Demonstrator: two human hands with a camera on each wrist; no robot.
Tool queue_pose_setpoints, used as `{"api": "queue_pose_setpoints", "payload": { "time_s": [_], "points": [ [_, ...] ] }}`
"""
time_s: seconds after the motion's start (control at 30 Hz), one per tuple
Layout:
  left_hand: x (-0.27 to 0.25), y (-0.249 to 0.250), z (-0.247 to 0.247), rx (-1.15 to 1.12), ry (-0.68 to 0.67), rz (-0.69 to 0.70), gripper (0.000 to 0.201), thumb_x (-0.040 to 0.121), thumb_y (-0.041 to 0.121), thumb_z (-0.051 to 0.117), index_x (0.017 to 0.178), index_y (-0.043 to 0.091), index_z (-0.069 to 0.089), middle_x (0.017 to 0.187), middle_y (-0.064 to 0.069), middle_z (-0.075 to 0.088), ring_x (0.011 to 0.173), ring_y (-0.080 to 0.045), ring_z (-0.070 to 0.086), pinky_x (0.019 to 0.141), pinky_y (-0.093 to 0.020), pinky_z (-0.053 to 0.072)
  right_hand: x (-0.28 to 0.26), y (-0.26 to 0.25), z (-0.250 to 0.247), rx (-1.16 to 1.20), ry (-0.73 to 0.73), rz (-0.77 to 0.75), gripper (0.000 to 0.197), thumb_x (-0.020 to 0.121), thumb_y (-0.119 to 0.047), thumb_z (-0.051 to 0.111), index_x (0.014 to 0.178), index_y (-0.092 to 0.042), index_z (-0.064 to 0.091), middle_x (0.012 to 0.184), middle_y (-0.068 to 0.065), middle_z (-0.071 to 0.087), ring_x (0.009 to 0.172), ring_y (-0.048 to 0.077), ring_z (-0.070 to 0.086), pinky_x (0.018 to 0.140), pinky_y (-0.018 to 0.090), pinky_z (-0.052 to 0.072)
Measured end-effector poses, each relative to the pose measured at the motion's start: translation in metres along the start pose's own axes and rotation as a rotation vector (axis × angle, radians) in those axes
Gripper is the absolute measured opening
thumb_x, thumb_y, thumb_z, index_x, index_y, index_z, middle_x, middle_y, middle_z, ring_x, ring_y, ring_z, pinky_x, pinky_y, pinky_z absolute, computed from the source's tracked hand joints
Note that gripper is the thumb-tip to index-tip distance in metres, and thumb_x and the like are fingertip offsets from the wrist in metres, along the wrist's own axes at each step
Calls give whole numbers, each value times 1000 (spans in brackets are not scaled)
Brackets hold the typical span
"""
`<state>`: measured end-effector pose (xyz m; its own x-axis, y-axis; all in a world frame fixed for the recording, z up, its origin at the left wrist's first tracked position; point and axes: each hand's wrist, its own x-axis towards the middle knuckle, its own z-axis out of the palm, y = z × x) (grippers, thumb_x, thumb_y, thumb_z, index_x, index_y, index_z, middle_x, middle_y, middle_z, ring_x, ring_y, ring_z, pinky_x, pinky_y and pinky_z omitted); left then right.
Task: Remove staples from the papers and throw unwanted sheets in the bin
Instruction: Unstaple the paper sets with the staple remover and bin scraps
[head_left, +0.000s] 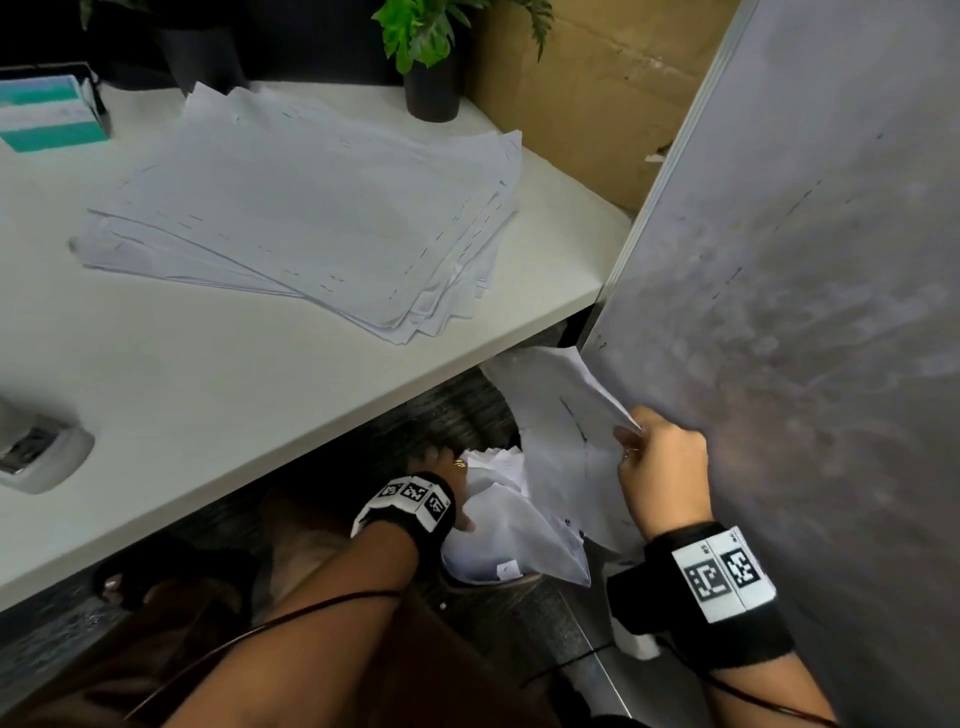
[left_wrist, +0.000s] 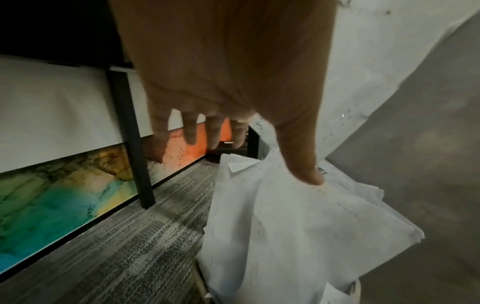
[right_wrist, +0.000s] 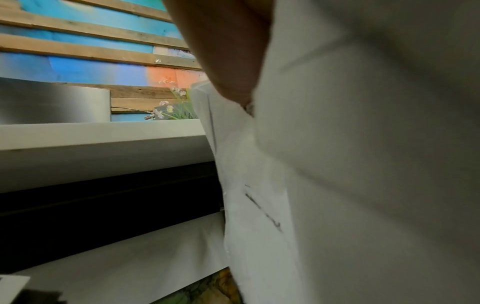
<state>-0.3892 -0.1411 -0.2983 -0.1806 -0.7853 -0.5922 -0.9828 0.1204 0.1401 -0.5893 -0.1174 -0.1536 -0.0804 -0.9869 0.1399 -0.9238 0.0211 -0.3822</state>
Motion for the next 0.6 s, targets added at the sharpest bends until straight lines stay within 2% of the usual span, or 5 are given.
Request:
{"api": "queue_pose_setpoints", "payload": {
  "time_s": [0.17,0.27,0.4,0.5,0.6],
  "points": [
    [24,15,9,125,35,125,108,74,43,75,150,16,4,158,-8,-3,144,-31,-2,114,-54,7,0,-1,-3,-96,-11,93,7,90,-11,56,88,-8,62,83,22,64,82,43,59,58,35,33],
    [39,20,17,176,28,134,107,74,39,75,150,16,4,158,-8,1,144,-31,-2,113,-57,3,0,-4,-1,-82,76,62,14,75,4,66,74,-9,63,65,20,62,62,42,60,51,30,31],
    [43,24,18,292,-64,187,87,78,46,68,147,19,24,153,-11,20,144,-32,5,109,-63,-3,-1,-2,9,-38,106,8,33,53,17,72,64,-13,62,50,10,58,41,34,55,40,23,34],
    [37,8,34,261,-158,216,77,79,52,62,144,33,26,154,-4,21,142,-33,12,111,-63,7,-2,2,18,-30,129,-17,19,65,5,78,68,-8,65,49,14,56,40,35,54,39,25,33],
    [46,-14,78,197,-267,166,81,85,57,52,149,35,6,158,-6,6,143,-32,12,112,-56,18,-3,3,28,-17,136,-44,20,71,-2,78,63,-7,61,48,15,55,40,37,53,45,24,26]
  ]
}}
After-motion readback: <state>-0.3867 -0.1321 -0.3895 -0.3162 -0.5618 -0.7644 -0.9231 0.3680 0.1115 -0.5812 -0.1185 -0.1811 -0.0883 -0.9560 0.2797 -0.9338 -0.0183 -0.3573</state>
